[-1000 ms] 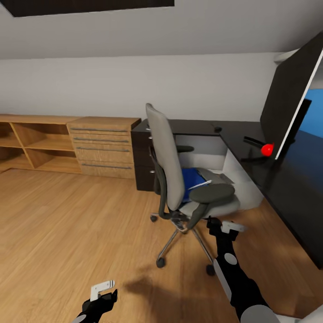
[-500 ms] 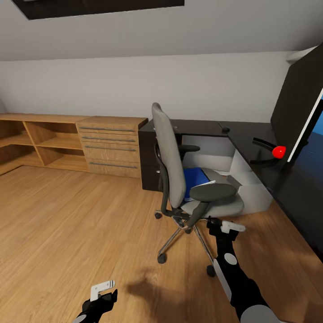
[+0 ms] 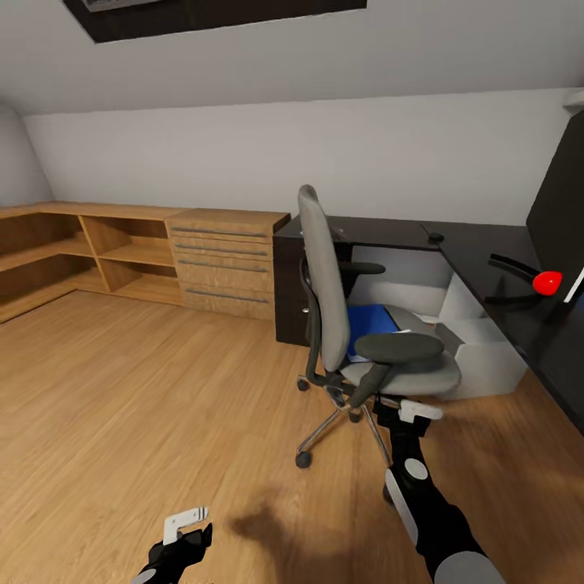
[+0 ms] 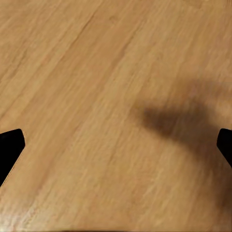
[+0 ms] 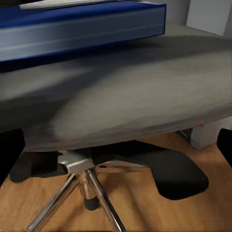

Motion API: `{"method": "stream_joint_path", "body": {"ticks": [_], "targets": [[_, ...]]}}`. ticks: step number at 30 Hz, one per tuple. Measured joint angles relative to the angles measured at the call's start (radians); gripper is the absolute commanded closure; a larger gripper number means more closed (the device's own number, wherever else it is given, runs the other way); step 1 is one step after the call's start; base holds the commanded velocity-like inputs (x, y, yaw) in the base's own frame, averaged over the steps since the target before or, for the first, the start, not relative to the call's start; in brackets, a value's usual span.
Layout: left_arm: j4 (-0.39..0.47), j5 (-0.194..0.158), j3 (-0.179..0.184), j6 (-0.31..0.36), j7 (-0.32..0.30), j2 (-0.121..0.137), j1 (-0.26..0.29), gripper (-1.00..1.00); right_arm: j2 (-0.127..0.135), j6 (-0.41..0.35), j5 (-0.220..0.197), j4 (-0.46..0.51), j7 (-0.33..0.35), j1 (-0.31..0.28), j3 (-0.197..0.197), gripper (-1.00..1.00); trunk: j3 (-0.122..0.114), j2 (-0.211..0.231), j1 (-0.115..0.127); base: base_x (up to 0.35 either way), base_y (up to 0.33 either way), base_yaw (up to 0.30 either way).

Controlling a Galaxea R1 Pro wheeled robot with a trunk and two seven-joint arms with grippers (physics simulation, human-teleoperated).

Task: In the bedroom, organize the workspace by keeping the computer under the desk, ensuring the monitor is on the desk, placing the keyboard on the desk next to the monitor, placing the mouse on the desk next to the keyboard, moving the folder from the swivel chair onto the desk next to the mouse, stacking the notebook on top of the folder with the pen on top of the notebook, and positioning the swivel chair next to the desk.

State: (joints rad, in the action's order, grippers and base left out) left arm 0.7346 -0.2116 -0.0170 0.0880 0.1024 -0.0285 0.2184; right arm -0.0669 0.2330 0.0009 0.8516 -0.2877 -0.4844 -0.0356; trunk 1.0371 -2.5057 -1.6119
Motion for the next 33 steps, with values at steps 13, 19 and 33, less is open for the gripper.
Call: {"method": "stream_joint_path", "body": {"ticks": [13, 19, 33], "targets": [[-0.005, 0.0, 0.001, 0.0, 0.0, 0.0, 0.0, -1.0, 0.0, 0.0, 0.0, -0.005, 0.0, 0.0, -0.001, -1.0, 0.0, 0.0, 0.0, 0.0, 0.0, 0.25], [-0.005, 0.0, 0.001, 0.0, 0.0, 0.0, 0.0, -1.0, 0.0, 0.0, 0.0, -0.005, -0.001, 0.0, -0.001, -1.0, 0.0, 0.0, 0.0, 0.0, 0.0, 0.249], [-0.005, 0.0, 0.001, -0.001, 0.0, 0.0, 0.0, -1.0, 0.002, 0.0, 0.0, -0.003, 0.0, 0.0, -0.001, -1.0, 0.0, 0.0, 0.0, 0.0, 0.0, 0.143]]}}
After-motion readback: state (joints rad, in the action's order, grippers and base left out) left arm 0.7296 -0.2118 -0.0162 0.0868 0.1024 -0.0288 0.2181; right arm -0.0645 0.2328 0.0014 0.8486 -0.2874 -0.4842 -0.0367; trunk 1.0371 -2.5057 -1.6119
